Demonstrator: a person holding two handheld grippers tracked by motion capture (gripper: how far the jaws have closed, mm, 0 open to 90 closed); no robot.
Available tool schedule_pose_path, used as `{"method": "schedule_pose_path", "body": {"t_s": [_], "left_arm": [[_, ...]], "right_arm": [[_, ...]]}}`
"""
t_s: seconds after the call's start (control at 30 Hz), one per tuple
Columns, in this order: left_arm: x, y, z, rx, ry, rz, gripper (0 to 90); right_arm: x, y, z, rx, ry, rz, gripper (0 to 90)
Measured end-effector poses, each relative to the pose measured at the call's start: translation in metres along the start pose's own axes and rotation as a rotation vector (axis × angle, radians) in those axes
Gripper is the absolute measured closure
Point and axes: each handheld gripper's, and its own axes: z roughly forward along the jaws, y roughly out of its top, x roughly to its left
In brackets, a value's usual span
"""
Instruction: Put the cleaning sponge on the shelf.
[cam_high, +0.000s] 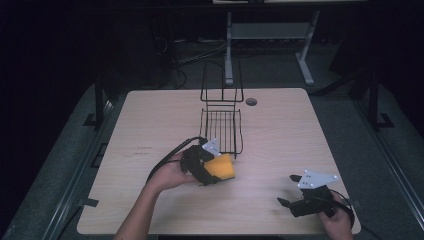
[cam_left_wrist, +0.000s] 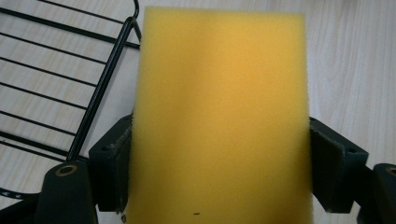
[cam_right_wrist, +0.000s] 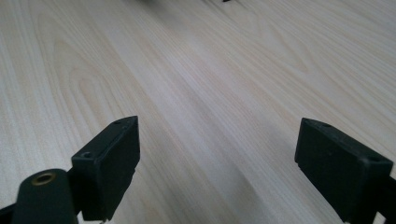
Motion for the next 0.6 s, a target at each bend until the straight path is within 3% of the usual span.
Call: {"method": "schedule_pose_path", "body": {"t_s": [0.6], "left_arm": [[0.014, 0.012, -0.011, 0.011, 0.002, 0.003, 21.6]], "right_arm": [[-0.001, 0.002, 0.000, -0.004, 0.003, 0.002, 13.8]]}}
